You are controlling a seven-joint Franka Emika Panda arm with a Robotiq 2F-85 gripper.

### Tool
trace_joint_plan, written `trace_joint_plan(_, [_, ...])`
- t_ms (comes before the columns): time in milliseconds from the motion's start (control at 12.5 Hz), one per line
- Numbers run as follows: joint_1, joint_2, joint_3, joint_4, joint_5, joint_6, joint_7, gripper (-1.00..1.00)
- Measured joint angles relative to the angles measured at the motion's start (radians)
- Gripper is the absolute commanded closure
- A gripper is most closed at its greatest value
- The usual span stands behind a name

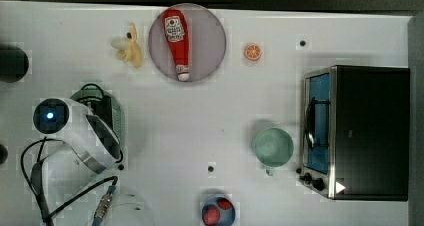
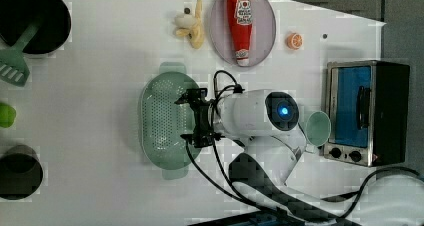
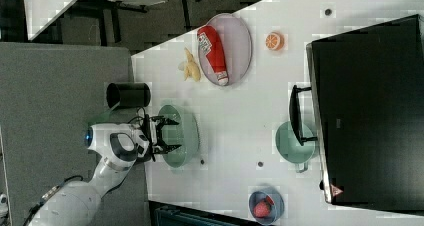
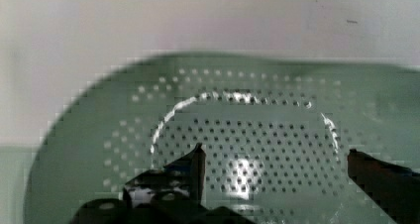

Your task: Drag strainer left to right.

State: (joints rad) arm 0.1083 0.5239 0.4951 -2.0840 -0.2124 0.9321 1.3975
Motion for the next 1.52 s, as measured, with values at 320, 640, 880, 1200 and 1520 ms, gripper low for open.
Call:
trace_joint_plan(320, [0.081,0.029,-0.115,0.002,-0.02,0.05,0.013,-1.0])
trace_joint_plan(640, [0.071,0.064,-0.133,-0.018,-0.011,0.069,0.017,-1.0])
trace_joint_plan(880, [0.082,0.064,-0.155,-0.02,-0.012,0.071,0.022,-1.0])
trace_joint_plan(1200, [0.047,0.05,-0.139,-0.018,-0.007,0.1,0.023,-1.0])
trace_joint_plan(1520, [0.014,0.007,-0.146,-0.096,-0.006,0.087,0.018,-1.0])
